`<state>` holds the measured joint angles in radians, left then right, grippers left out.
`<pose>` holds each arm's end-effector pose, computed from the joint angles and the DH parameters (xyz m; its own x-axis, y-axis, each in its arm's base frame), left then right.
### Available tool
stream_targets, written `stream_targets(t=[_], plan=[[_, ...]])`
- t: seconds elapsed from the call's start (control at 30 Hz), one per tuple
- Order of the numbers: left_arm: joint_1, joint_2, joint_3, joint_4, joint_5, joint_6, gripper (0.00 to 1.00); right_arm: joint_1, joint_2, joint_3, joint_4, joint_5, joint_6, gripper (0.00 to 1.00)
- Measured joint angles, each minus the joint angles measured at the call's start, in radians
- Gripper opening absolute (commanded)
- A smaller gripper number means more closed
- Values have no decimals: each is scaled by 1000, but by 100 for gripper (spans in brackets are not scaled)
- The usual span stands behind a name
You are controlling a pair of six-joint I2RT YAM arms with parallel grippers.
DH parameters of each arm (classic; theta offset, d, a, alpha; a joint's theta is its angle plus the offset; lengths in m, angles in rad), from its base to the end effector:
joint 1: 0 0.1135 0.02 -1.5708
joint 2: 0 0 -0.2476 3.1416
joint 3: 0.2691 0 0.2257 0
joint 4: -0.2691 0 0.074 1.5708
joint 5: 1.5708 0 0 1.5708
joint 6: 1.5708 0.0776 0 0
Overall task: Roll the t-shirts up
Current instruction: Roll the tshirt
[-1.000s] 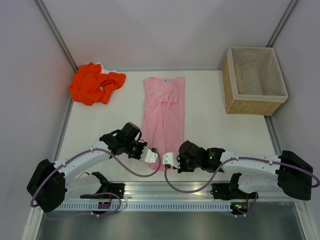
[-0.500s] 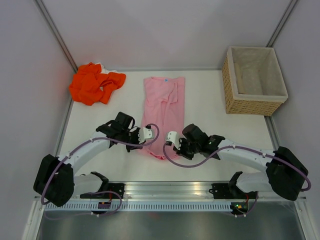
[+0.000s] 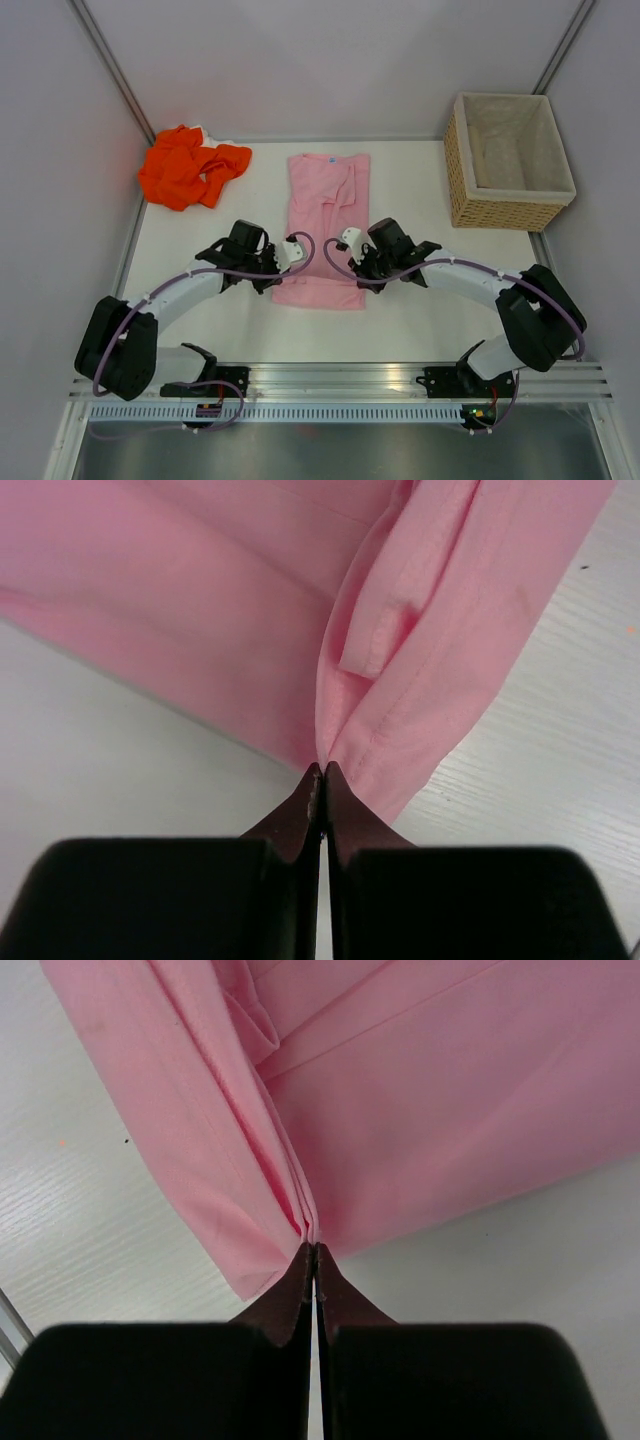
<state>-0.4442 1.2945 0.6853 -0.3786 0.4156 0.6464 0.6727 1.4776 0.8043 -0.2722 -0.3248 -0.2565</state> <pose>0.2078 -0.1336 0.1554 -0.2440 0.7264 -0.6425 0.9281 0.3671 0.0625 0.2120 0.2006 0.1516 -0.4265 -0.6472 -0.6318 -0.8734 0.4763 0.1018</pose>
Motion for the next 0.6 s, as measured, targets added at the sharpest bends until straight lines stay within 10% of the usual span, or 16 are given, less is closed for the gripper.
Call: stream_targets(t=[0.3, 0.6], plan=[[0, 33, -38, 100, -87, -6, 2, -68, 90, 24, -4, -37, 51, 2], [0, 38, -45, 139, -101, -6, 2, -68, 119, 31, 18, -6, 114, 41]])
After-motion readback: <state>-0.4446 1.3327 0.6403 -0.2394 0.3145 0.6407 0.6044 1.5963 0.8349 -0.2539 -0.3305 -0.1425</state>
